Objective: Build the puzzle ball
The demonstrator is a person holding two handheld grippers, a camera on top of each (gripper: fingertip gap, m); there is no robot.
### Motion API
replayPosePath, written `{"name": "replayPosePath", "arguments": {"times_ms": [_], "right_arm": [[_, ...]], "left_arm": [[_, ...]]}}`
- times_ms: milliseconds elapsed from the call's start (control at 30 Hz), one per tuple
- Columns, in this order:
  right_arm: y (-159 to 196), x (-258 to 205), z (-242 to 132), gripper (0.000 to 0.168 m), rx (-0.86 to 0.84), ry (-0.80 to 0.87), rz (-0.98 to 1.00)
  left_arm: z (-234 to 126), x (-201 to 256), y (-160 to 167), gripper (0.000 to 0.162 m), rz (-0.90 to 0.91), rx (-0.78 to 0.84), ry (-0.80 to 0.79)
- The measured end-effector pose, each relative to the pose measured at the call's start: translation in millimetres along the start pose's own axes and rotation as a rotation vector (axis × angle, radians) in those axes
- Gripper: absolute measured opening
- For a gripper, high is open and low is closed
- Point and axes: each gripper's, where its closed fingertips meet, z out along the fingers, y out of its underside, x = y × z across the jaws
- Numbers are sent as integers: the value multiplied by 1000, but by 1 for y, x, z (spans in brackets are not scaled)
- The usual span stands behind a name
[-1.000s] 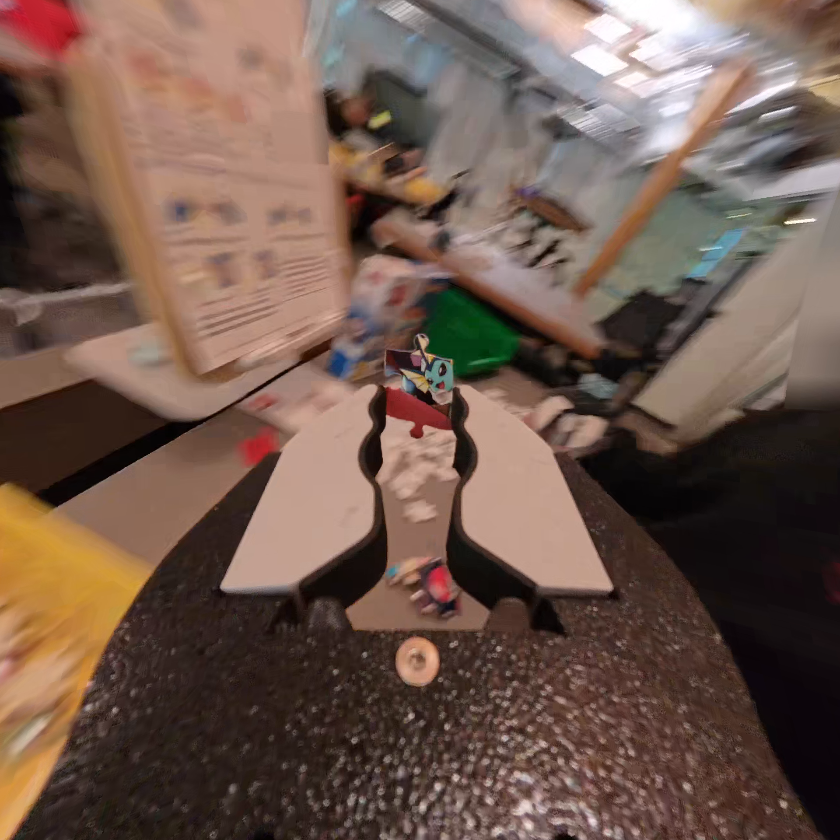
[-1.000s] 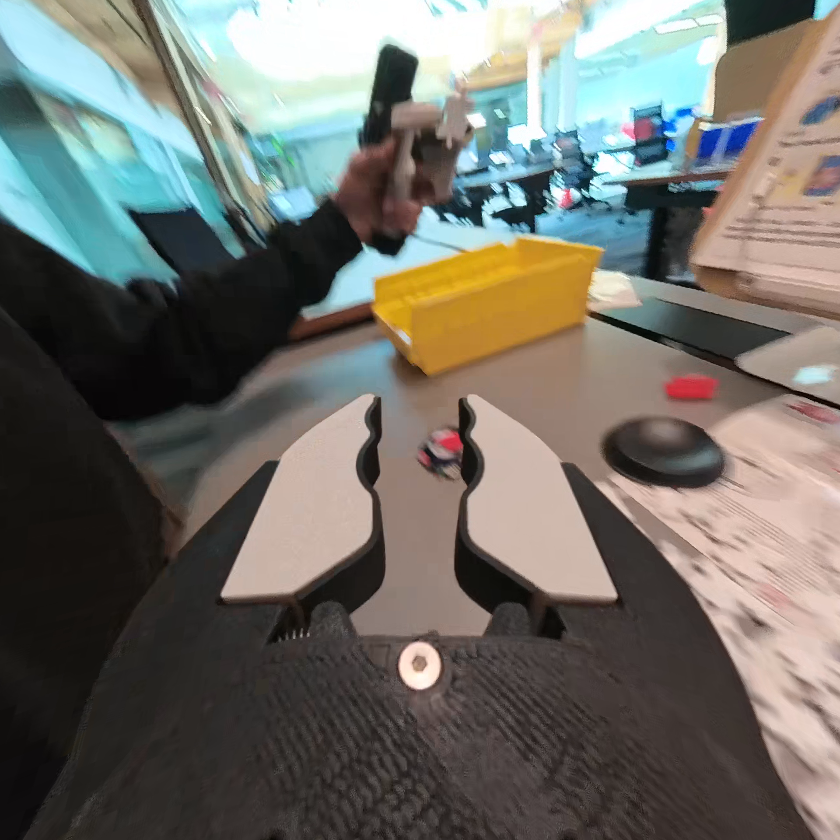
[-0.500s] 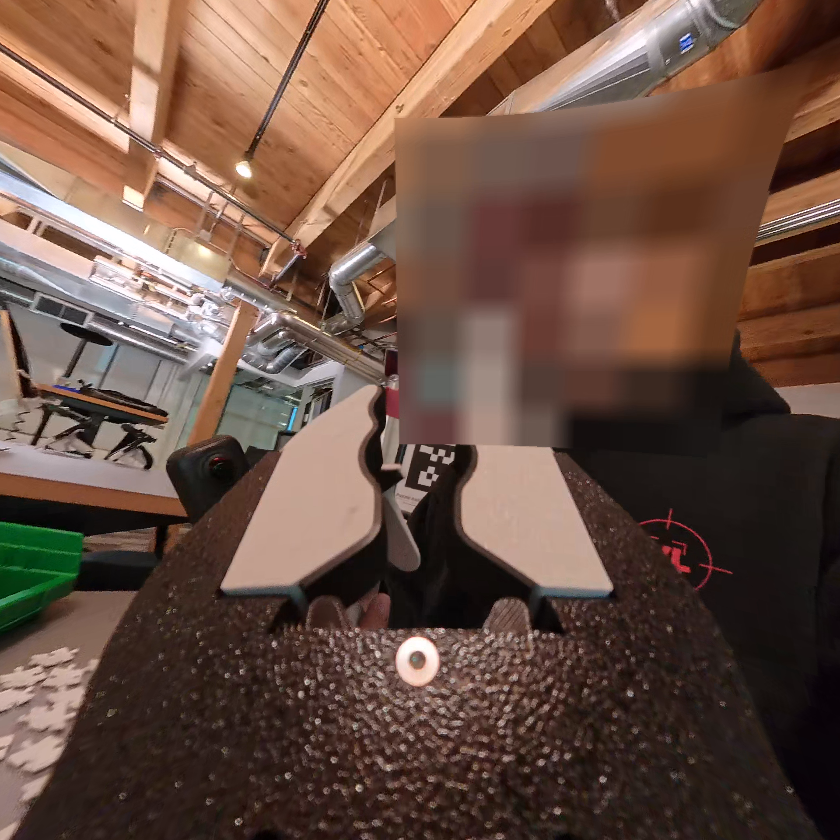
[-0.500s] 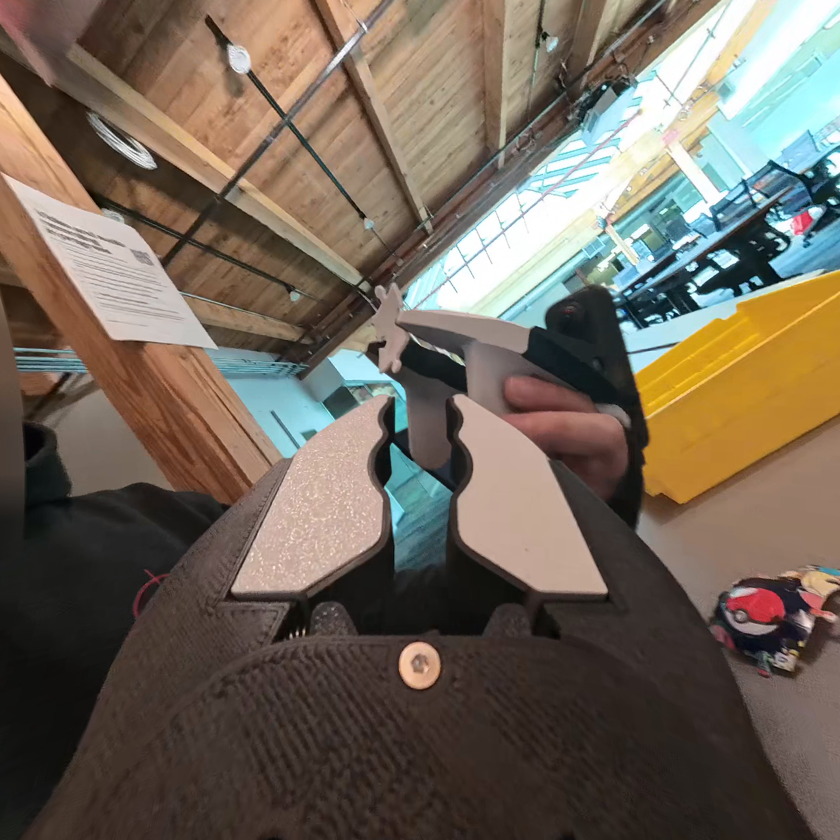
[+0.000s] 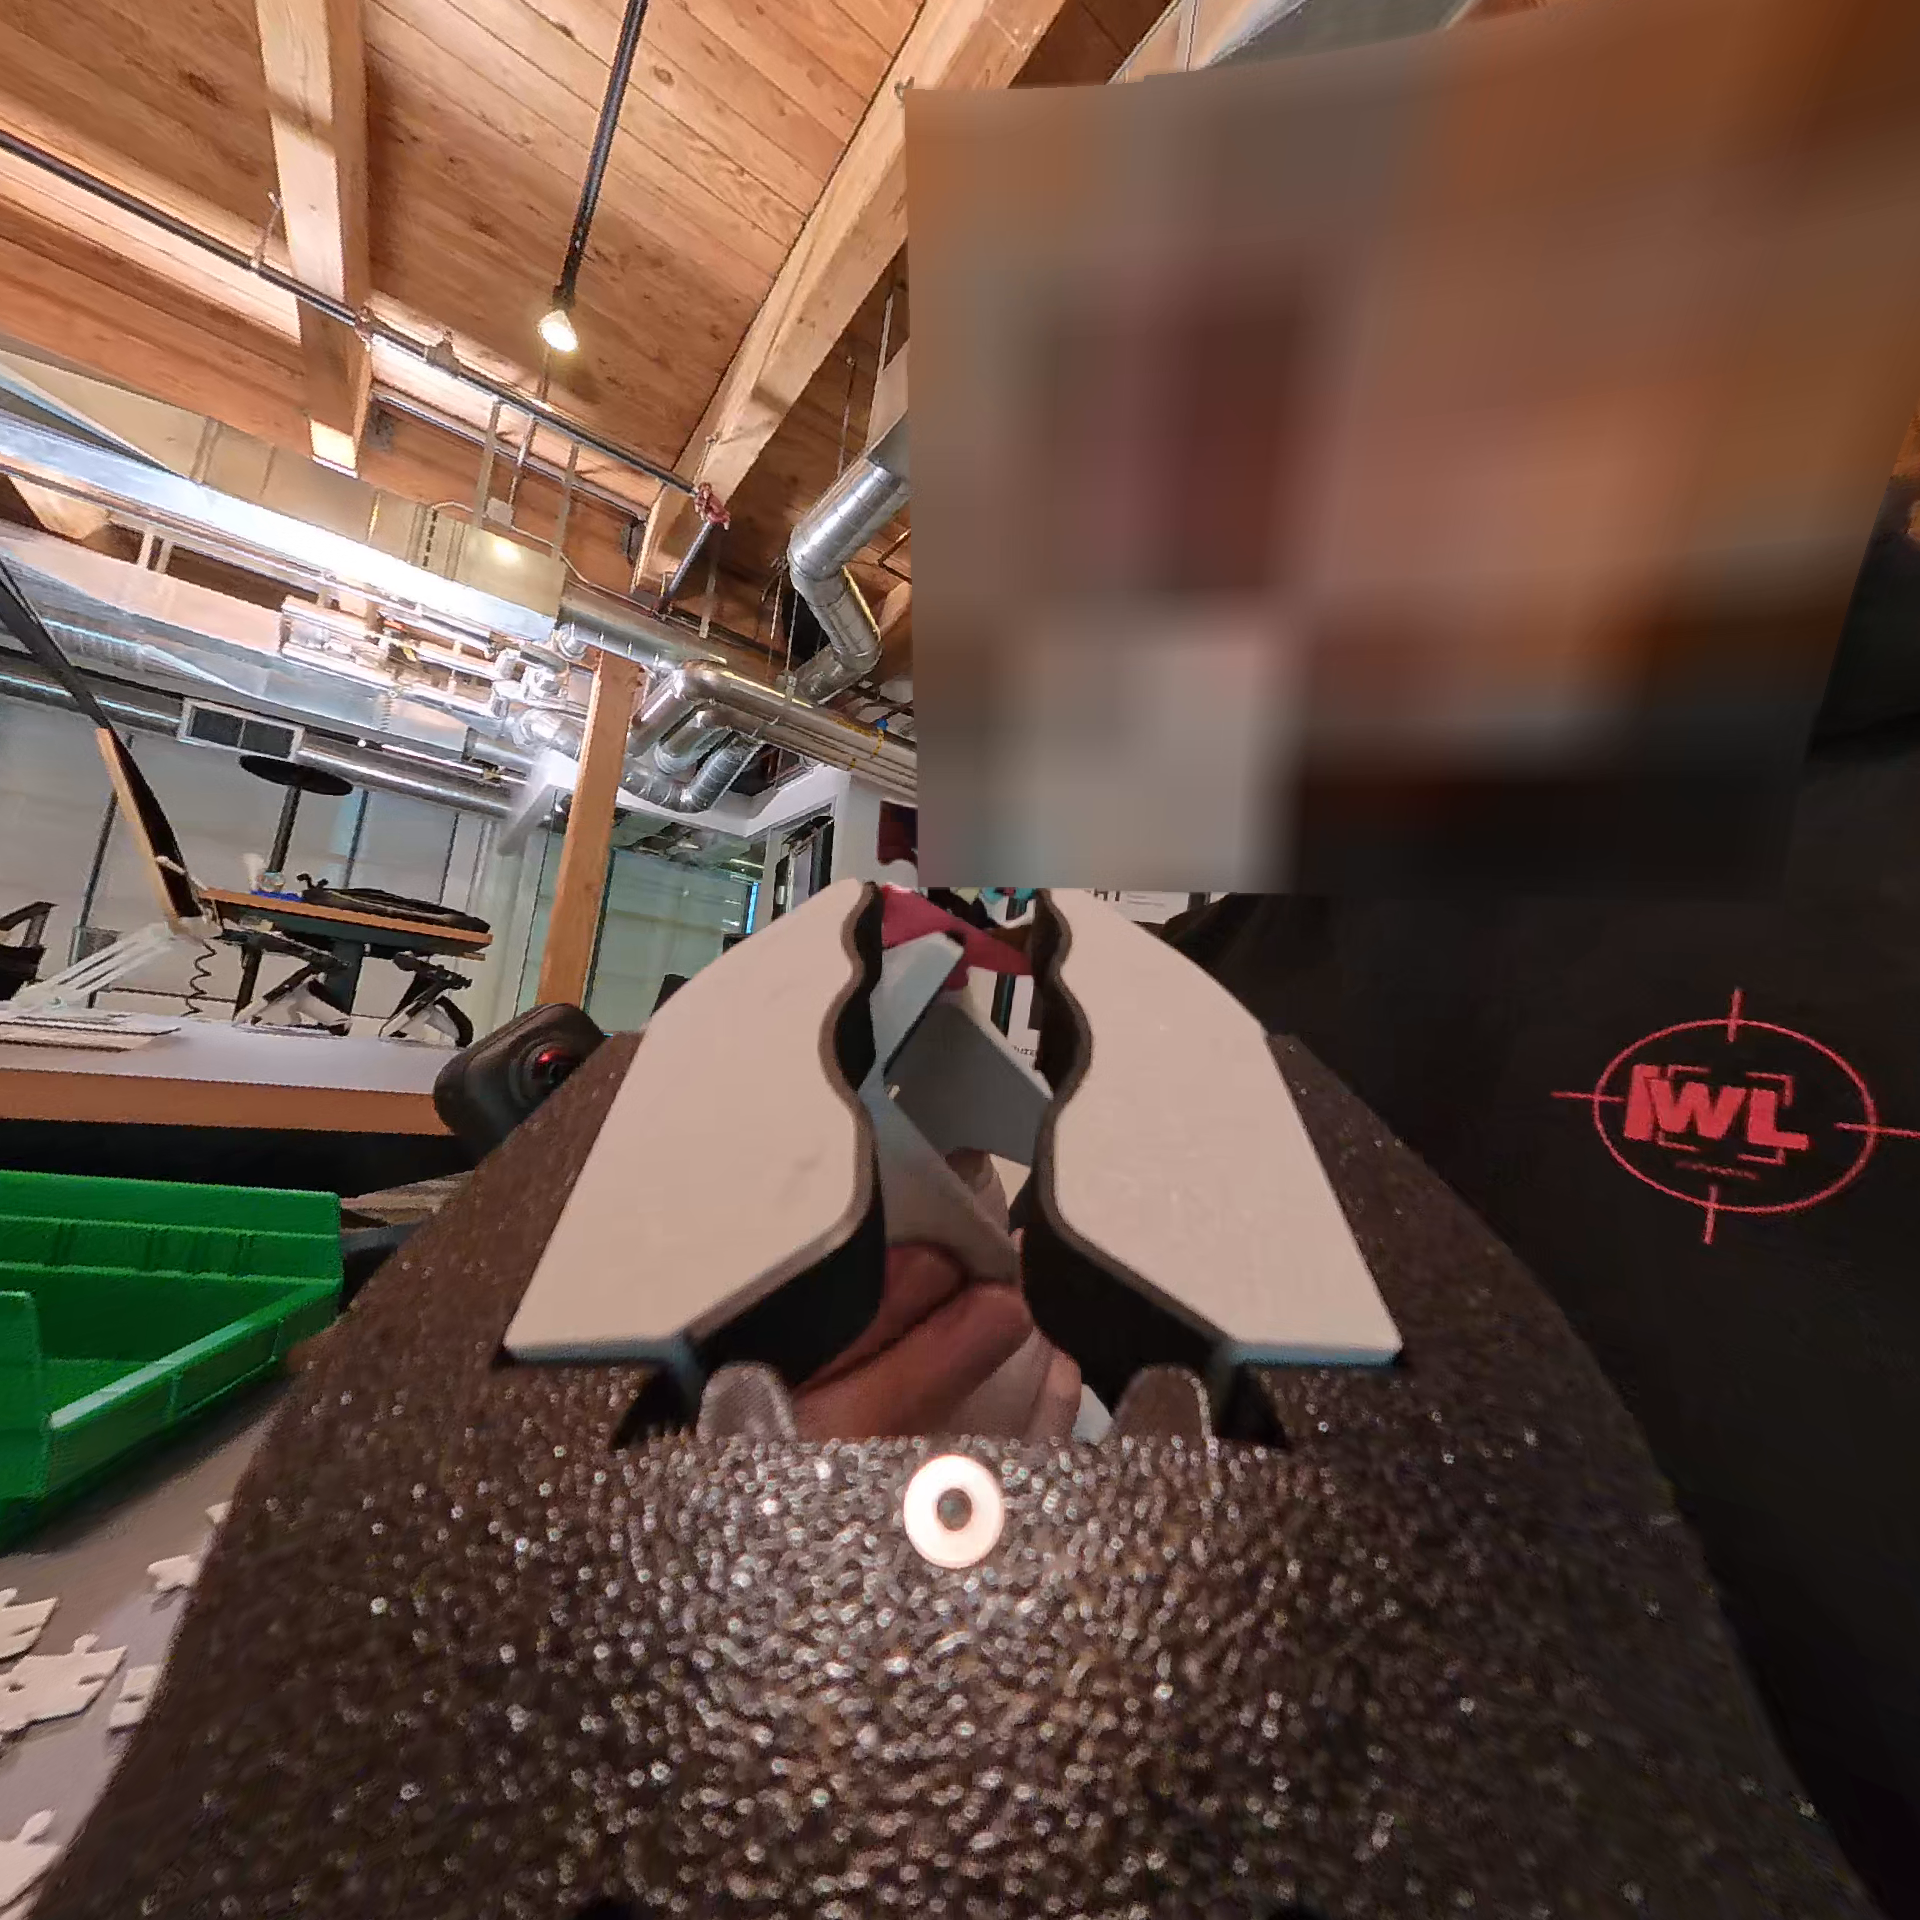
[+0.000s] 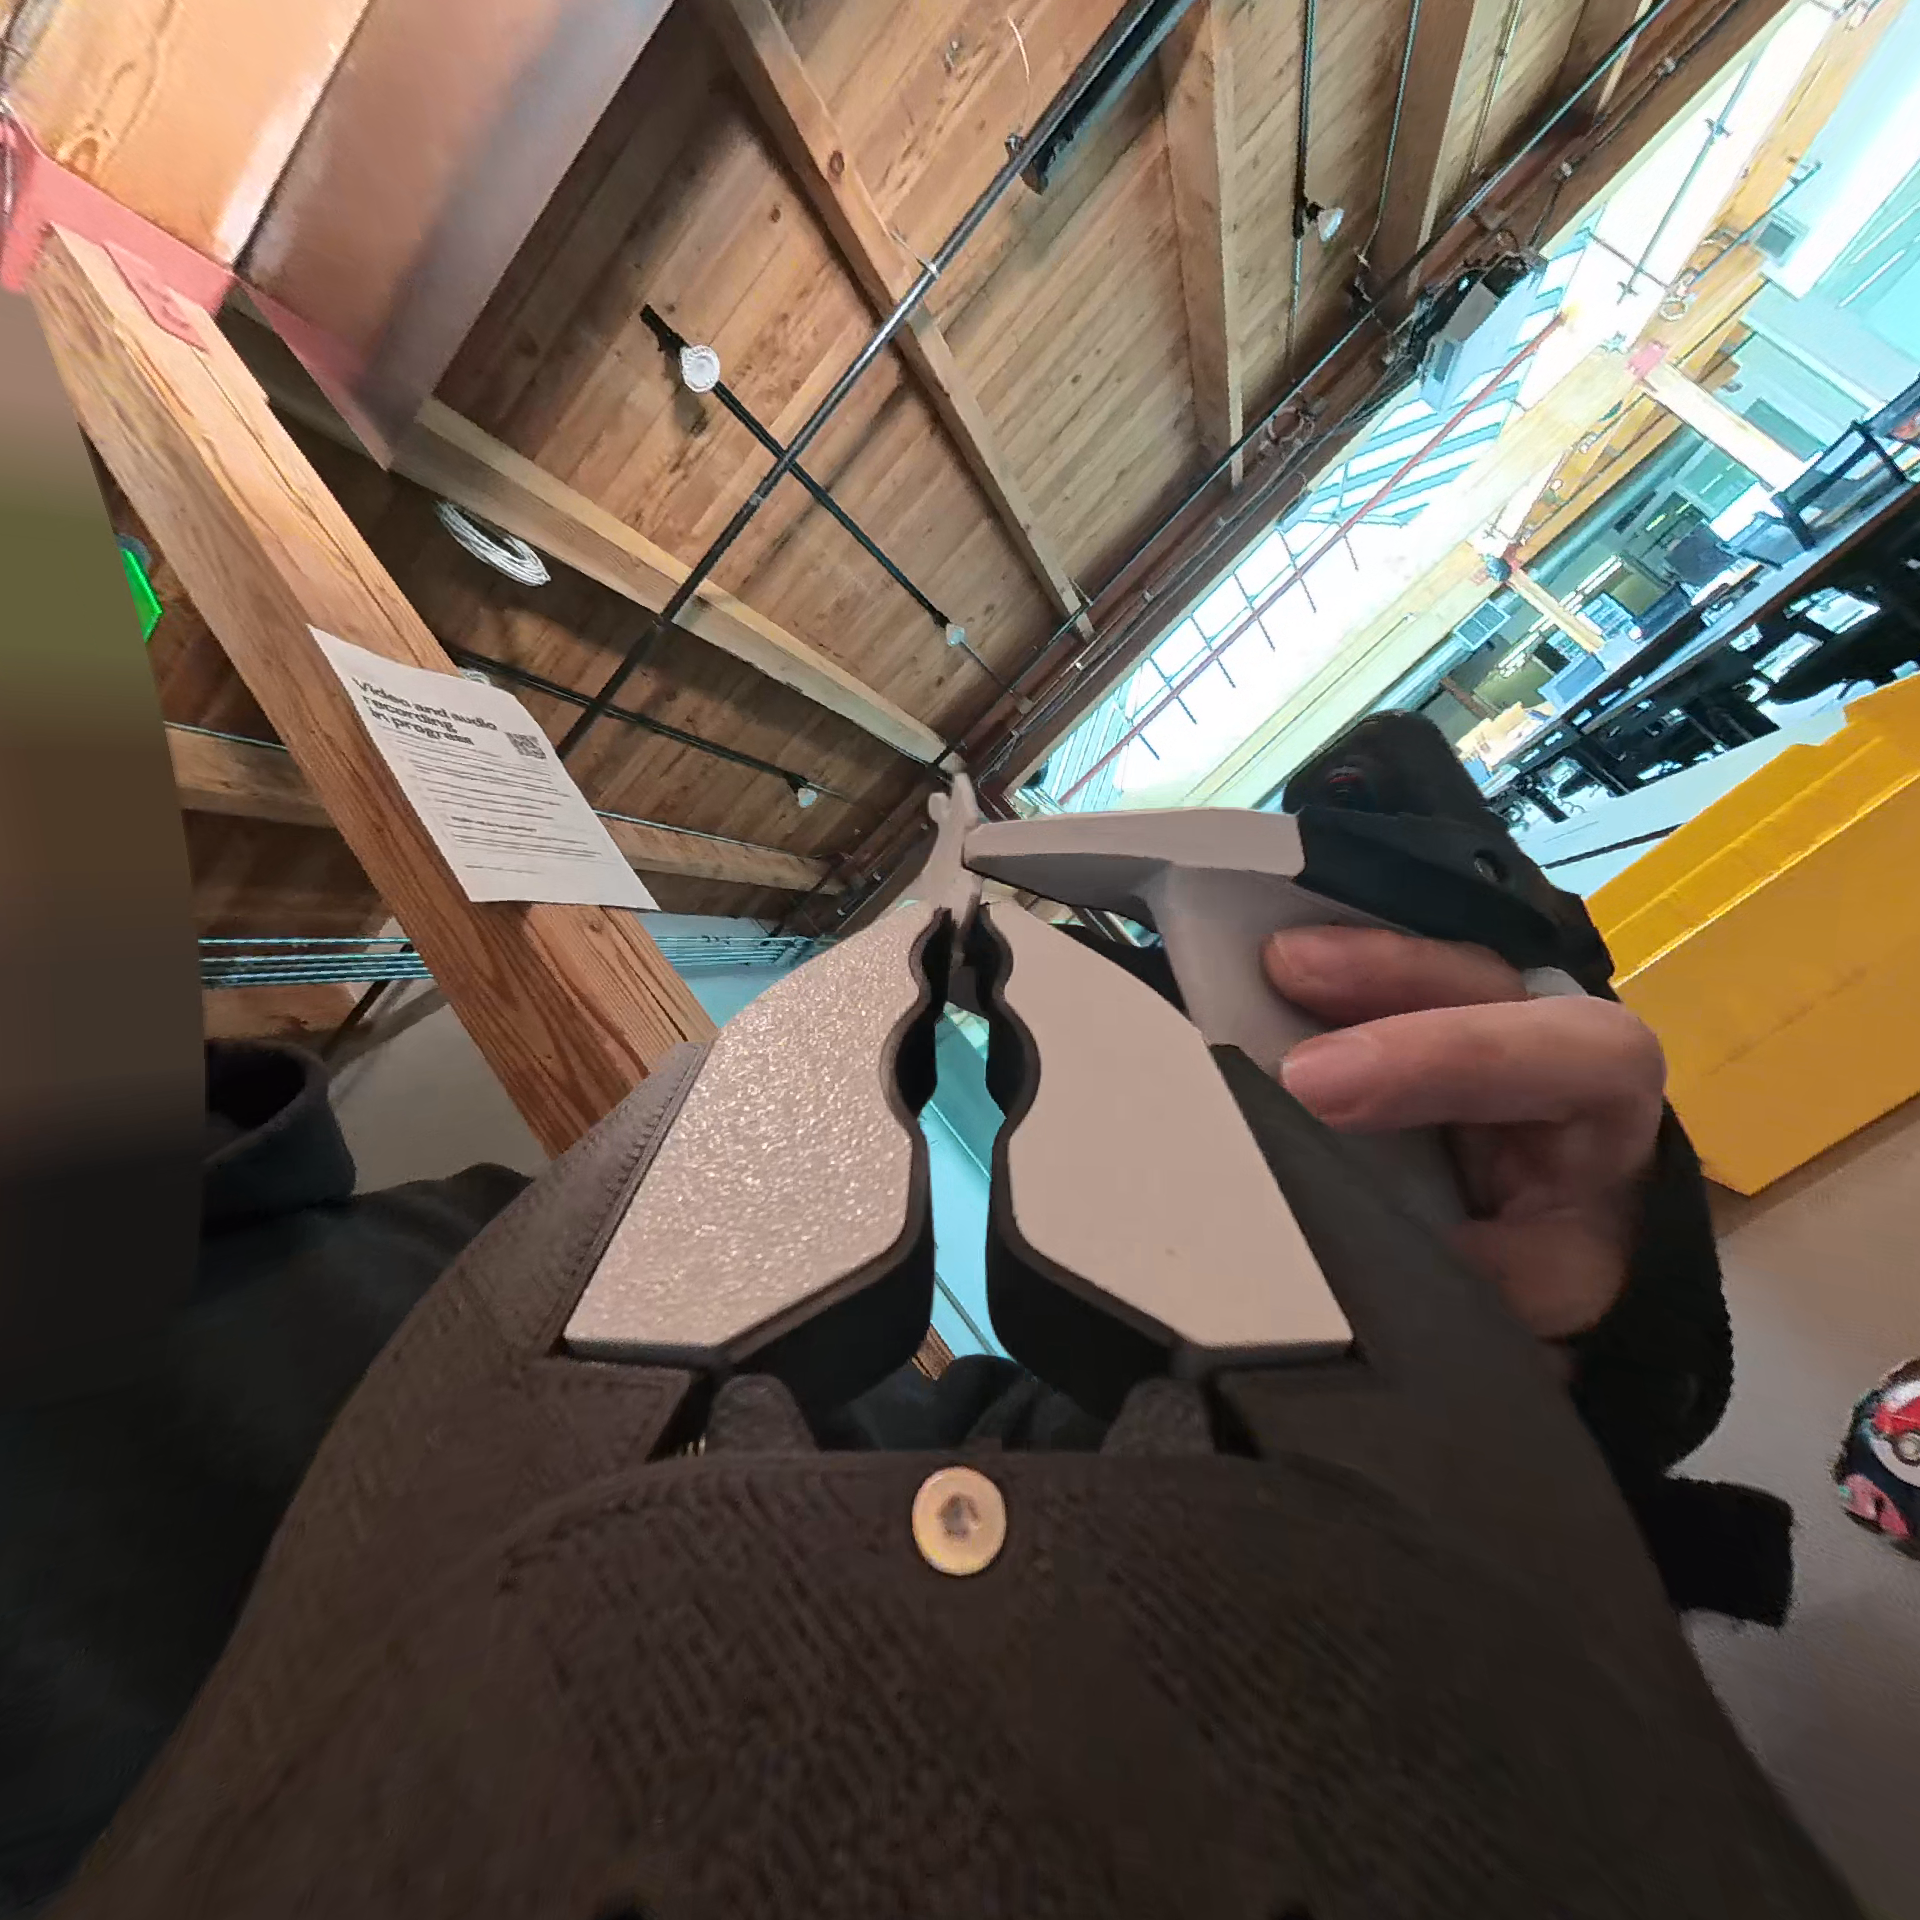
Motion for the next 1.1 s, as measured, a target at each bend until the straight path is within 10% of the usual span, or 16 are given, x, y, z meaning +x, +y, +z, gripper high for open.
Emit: {"name": "replayPosePath", "arguments": {"times_ms": [167, 367, 633, 1100], "right_arm": [[1, 13, -20, 2, -116, 138, -131], [-1, 58, -105, 2, -481, 617, -508], [30, 70, -118, 2, -719, 672, -724], [55, 77, -109, 2, -864, 601, -803]], "left_arm": [[-11, -13, -4, 21, 54, -42, -160], [-46, -37, 22, 29, 179, -469, -568], [-76, -49, 97, 11, 230, -977, -797], [-98, -34, 110, 20, 195, -981, -925]]}}
